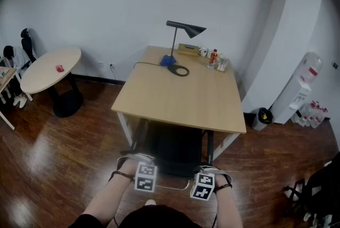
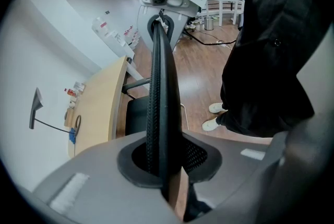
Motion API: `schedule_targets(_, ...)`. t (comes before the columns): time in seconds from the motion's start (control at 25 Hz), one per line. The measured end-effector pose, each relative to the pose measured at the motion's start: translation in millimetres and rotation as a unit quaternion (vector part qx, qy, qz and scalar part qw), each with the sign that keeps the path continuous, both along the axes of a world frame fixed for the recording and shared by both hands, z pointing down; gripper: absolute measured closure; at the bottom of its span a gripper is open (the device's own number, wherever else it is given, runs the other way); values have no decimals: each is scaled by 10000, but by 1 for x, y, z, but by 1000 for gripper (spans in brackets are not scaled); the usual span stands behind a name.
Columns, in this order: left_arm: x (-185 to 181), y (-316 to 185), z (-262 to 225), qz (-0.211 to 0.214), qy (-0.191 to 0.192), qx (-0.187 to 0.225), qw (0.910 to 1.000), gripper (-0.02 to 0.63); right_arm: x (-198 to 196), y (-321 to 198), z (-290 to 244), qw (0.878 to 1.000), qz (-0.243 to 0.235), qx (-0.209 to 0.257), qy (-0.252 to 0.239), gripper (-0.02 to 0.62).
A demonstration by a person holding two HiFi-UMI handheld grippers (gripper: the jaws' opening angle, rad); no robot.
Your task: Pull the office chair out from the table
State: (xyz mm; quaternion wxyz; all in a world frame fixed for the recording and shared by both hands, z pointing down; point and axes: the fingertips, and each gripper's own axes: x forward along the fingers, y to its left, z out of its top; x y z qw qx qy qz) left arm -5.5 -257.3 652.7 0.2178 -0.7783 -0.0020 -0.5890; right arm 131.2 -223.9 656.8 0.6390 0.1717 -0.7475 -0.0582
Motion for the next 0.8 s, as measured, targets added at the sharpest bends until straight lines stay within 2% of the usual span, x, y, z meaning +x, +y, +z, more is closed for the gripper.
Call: schedule_targets(0.8, -8, 47, 1, -79, -33, -91, 9999, 537, -8, 47, -1, 10000, -60, -7, -25, 533)
